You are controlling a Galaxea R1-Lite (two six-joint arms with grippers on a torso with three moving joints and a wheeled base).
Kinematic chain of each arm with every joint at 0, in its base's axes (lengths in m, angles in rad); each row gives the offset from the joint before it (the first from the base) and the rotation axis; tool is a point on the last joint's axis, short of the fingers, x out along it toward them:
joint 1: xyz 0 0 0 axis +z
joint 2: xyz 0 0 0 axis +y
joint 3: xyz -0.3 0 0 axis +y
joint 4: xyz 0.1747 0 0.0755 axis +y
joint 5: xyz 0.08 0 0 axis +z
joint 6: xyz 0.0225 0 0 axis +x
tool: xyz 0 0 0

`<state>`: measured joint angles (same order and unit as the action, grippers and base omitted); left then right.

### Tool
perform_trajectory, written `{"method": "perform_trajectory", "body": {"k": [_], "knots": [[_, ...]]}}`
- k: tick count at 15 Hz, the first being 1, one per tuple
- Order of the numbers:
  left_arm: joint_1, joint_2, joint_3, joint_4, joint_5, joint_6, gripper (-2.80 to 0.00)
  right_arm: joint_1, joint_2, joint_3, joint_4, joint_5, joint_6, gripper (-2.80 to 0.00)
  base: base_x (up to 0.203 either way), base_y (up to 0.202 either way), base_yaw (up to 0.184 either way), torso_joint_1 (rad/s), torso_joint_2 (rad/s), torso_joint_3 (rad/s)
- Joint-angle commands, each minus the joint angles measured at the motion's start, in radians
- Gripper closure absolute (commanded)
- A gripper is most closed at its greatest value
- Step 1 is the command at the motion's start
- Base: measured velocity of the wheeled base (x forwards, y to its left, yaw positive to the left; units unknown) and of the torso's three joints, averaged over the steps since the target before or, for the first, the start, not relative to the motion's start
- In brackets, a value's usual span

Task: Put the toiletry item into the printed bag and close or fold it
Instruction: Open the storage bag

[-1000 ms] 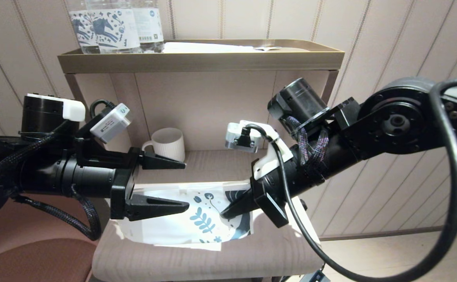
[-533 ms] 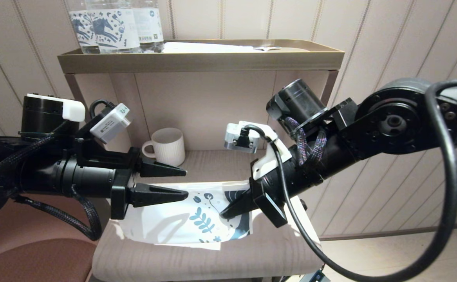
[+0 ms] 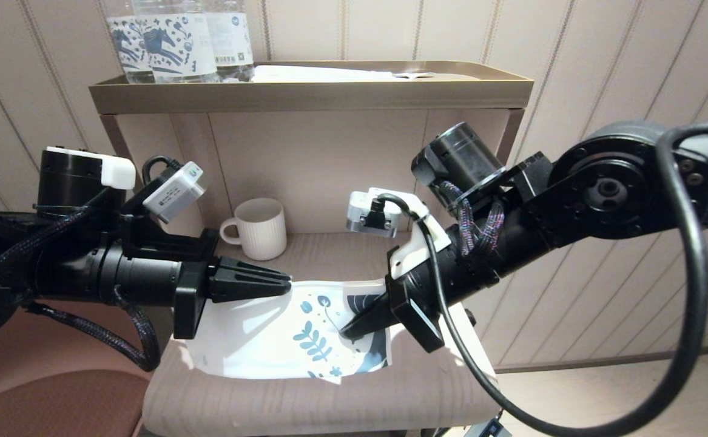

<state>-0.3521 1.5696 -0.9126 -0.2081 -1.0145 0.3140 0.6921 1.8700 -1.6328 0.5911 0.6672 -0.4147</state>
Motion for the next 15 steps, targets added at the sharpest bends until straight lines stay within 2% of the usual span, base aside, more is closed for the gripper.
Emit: {"method": "perform_trajectory", "body": {"k": [1,15], "knots": [[-0.001,0.001,-0.006,-0.001,-0.006,-0.001,0.00,-0.002,0.000,-0.001,0.003,0.003,-0.003,0.00,0.000,0.000,0.000,0.000,0.00,0.000],[0.001,0.029,-0.009,-0.002,-0.004,0.003,0.00,-0.029,-0.049,0.054,0.003,0.002,-0.013,0.00,0.000,0.000,0.000,0.000,0.00,0.000]]}}
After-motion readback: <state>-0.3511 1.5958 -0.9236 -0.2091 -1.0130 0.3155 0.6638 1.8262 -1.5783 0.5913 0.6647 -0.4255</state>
